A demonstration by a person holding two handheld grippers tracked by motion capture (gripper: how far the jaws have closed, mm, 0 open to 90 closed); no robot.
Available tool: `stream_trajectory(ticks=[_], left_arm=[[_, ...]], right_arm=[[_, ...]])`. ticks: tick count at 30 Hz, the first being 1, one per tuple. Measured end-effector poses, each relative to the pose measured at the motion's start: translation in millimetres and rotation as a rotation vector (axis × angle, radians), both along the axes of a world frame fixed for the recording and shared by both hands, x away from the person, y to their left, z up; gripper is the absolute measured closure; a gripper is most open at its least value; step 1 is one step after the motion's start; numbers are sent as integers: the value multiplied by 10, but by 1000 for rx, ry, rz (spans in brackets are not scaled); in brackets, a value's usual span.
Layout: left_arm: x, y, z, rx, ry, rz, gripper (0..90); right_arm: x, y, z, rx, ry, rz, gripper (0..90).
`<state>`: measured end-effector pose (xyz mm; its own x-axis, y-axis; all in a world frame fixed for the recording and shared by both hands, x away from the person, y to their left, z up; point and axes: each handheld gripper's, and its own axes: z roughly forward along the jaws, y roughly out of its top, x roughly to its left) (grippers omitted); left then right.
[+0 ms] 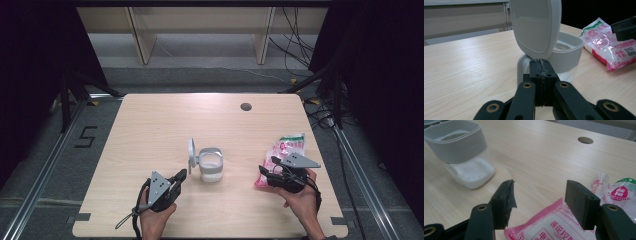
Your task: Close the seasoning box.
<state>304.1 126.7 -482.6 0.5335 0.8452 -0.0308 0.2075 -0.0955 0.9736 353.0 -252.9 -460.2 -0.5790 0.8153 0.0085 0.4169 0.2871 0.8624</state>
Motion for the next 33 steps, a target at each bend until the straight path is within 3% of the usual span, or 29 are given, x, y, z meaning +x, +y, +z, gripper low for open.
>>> stream_trajectory(ticks=[4,7,10,11,16,20,22,33], left_arm=[[59,17,6,-10,11,-1,889],[87,26,9,-9,15,1,888],[112,37,12,-5,16,6,889],[141,43,17,-12,11,6,889],[172,41,54,0,7,11,887],[209,27,74,-10,6,2,886],[235,31,77,-35,12,-30,886],[330,17,110,-8,12,-5,884]], right_arm=[[-51,35,-3,18,25,-10,413],[-41,28,-15,8,7,19,413],[-56,29,-17,1,5,18,412],[-88,48,-15,16,29,12,413],[-99,48,-17,9,13,30,413],[-120,57,-19,5,9,32,412],[-141,71,-16,15,18,26,412],[-145,59,-29,9,9,45,413]])
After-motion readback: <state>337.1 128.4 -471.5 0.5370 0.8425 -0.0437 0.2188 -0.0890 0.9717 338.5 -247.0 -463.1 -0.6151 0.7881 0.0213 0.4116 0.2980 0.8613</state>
